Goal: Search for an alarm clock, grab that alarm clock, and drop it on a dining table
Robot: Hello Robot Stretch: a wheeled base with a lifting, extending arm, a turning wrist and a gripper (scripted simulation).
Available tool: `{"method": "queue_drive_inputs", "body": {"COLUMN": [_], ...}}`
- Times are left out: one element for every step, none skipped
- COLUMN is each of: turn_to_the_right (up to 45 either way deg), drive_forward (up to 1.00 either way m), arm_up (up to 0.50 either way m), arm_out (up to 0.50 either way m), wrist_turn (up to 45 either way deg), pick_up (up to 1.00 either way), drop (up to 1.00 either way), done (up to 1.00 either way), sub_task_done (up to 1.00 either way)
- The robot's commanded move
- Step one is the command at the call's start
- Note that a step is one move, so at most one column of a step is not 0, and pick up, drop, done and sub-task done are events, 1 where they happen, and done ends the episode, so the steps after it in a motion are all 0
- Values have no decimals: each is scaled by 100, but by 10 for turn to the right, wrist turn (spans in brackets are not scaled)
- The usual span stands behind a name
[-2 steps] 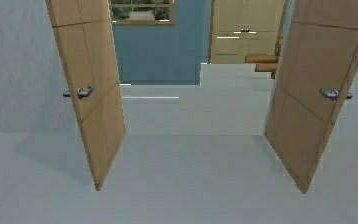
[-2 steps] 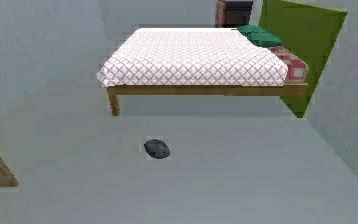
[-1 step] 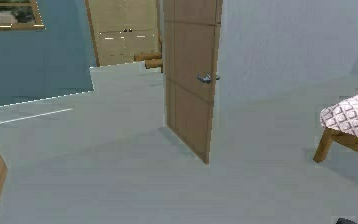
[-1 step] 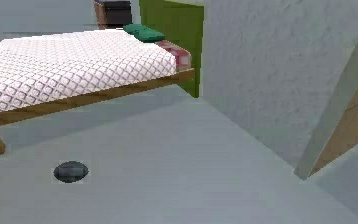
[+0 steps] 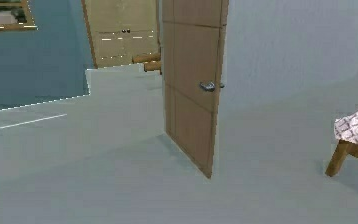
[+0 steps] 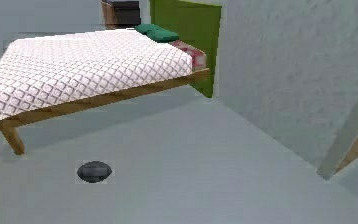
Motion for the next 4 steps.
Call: {"method": "queue_drive_inputs", "body": {"turn_to_the_right": [240, 0, 0, 390], "drive_forward": [0, 100, 100, 0], "arm_up": [0, 0, 0, 0], "arm_out": [0, 0, 0, 0], "wrist_turn": [0, 0, 0, 0], "pick_up": [0, 0, 0, 0], "drop": [0, 0, 0, 0], "done": [0, 0, 0, 0], "sub_task_done": [0, 0, 0, 0]}}
